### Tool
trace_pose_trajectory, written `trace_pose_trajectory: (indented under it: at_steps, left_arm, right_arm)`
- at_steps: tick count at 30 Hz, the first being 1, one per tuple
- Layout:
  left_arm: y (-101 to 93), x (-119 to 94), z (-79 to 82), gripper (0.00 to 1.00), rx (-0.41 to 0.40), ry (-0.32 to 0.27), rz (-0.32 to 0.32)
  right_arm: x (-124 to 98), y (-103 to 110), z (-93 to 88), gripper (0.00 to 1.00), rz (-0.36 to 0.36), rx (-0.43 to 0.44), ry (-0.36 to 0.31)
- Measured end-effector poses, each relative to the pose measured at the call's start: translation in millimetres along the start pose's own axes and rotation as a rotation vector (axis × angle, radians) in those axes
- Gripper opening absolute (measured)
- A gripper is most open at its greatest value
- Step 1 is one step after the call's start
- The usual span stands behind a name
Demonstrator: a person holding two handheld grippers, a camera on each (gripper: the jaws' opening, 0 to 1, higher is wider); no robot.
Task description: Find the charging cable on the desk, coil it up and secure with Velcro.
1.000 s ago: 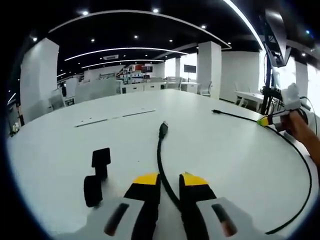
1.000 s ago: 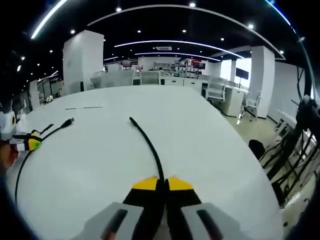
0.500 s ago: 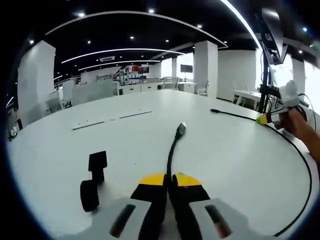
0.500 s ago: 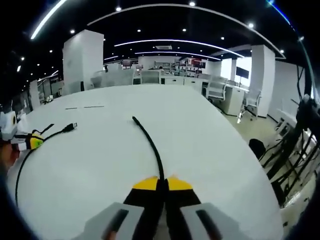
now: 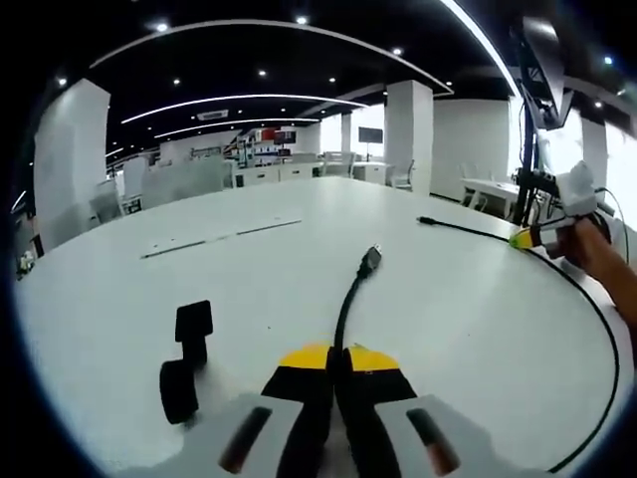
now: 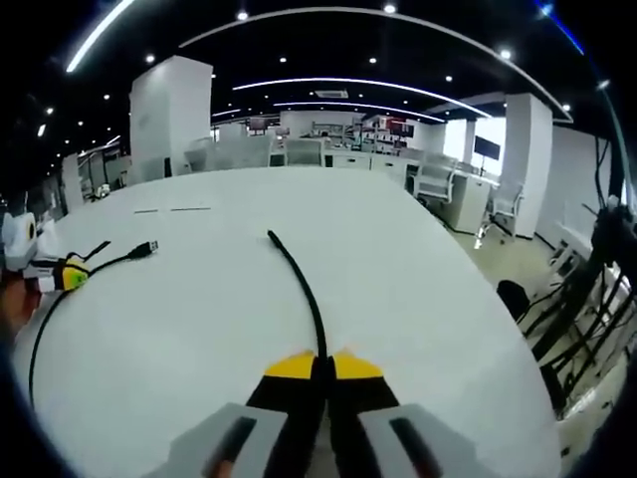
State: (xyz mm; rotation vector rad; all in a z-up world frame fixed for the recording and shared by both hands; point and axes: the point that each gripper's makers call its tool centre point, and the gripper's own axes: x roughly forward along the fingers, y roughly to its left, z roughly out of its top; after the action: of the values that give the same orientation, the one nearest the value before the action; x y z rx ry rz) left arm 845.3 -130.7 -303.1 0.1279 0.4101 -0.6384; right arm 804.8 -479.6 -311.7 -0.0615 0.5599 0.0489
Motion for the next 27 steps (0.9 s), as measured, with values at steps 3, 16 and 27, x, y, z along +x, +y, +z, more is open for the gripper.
trace_pose_trajectory:
  at_steps: [3, 16, 27]
  left_arm:
    - [-0.3, 0, 1.7, 0.04, -0.001, -0.003, 0.000]
    - [-3.2, -4, 8.6, 0.04, -0.027, -0.018, -0.027]
    - [1.3, -10, 17.3, 0.04, -0.039, -0.054, -0.033]
  right_arm:
    - [-1, 1, 0.1, 0.05, 0.003, 0.002, -0.002]
    - [-4, 2, 8.4, 0.05, 0.009, -0.007, -0.037]
    - [-12, 14, 23.5, 0.04, 0.043, 0.012, -0.100]
